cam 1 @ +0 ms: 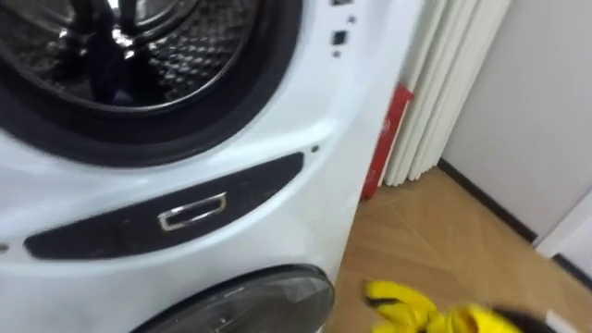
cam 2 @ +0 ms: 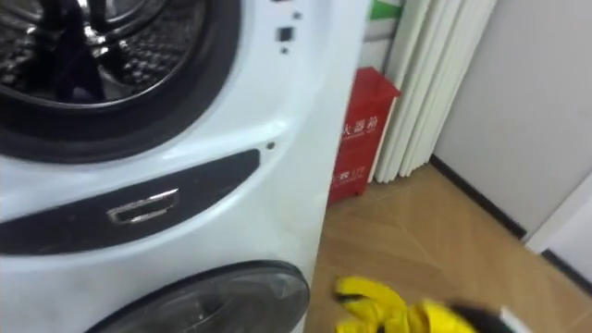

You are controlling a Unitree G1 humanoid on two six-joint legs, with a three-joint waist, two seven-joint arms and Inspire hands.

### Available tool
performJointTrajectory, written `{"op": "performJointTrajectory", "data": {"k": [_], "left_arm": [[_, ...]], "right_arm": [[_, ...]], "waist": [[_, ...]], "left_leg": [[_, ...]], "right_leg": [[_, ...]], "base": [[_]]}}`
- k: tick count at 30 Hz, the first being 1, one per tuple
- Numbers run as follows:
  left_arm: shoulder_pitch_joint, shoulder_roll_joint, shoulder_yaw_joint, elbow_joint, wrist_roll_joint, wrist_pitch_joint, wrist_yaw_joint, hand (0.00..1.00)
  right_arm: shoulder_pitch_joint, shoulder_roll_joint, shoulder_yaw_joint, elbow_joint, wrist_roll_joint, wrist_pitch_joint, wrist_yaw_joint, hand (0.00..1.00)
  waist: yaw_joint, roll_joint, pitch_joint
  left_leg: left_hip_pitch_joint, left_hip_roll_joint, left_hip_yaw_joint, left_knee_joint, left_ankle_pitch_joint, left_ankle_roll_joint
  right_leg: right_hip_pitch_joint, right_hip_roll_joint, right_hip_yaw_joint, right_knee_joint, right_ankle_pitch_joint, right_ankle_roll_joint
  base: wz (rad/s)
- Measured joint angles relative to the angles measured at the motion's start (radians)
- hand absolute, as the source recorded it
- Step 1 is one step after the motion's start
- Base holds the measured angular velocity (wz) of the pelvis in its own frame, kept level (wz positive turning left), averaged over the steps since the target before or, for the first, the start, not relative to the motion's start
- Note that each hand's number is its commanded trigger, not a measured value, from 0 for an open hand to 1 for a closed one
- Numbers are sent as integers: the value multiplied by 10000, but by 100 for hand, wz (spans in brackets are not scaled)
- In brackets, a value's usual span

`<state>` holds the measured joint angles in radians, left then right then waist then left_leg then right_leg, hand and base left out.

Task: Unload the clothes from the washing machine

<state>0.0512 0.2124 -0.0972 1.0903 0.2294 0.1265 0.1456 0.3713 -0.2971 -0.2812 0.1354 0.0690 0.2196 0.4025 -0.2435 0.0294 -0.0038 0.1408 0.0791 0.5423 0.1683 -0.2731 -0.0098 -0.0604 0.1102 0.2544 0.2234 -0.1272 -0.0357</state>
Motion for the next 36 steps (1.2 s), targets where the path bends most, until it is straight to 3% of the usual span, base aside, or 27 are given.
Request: {"op": "performJointTrajectory", "data": {"k": [1,6,8,12,14,17,21,26,35,36], "left_arm": [[0,23,-45,12,3,-24,0,0],[9,12,-273,118,-35,-99,2,0],[-10,-9,-284,98,-30,-257,2,0],[-32,-19,-290,73,-260,-345,6,0],[-42,-18,-451,59,-816,-447,29,0],[-198,-24,-684,40,-1146,-457,70,0],[-476,-81,-862,-89,-1598,-622,214,0],[-746,-340,-1379,-80,-2060,-796,495,0],[-1100,-430,-1816,0,-2817,-905,1175,0],[-1126,-435,-1841,36,-2980,-906,1200,0]], "right_arm": [[-41,157,1,459,11,-36,-199,100],[-694,362,332,2285,37,-148,-1039,100],[-997,402,441,2916,34,-374,-1483,100],[-1313,453,442,3259,76,-596,-2158,100],[-1699,455,444,3624,178,-904,-2532,100],[-2079,452,448,3983,845,-1043,-2916,100],[-2651,449,443,4389,1737,-1342,-3418,100],[-3253,407,458,4953,2508,-1633,-4123,100],[-3829,403,442,5991,3625,-1779,-5099,100],[-3824,400,432,5996,3755,-1779,-5218,95]], "waist": [[-29,39,-24],[-36,257,33],[-120,505,-29],[-115,880,41],[-198,1113,60],[-224,1225,52],[-244,1323,105],[-285,1681,88],[-349,1746,92],[-364,1752,95]], "left_leg": [[-95,-16,-1,7,0,0],[-421,-10,14,17,-11,49],[-808,-36,15,66,24,112],[-1299,-64,6,233,21,129],[-1646,-90,7,299,32,144],[-1988,-194,-2,286,91,222],[-2482,-255,2,303,182,280],[-3095,-332,-1,350,256,326],[-3756,-460,-248,293,429,355],[-3765,-461,-266,298,435,349]], "right_leg": [[-141,13,22,-8,2,-7],[-665,89,206,262,16,6],[-1090,61,274,356,65,62],[-1543,42,328,552,86,88],[-1973,33,340,717,85,99],[-2412,43,351,945,74,106],[-2978,25,380,1069,71,113],[-3705,-6,428,1287,59,127],[-4464,-91,303,1646,11,102],[-4474,-91,294,1671,-6,90]], "base": [[-4],[-12],[-5],[-9],[-7],[-2],[0],[0],[6],[4]]}}
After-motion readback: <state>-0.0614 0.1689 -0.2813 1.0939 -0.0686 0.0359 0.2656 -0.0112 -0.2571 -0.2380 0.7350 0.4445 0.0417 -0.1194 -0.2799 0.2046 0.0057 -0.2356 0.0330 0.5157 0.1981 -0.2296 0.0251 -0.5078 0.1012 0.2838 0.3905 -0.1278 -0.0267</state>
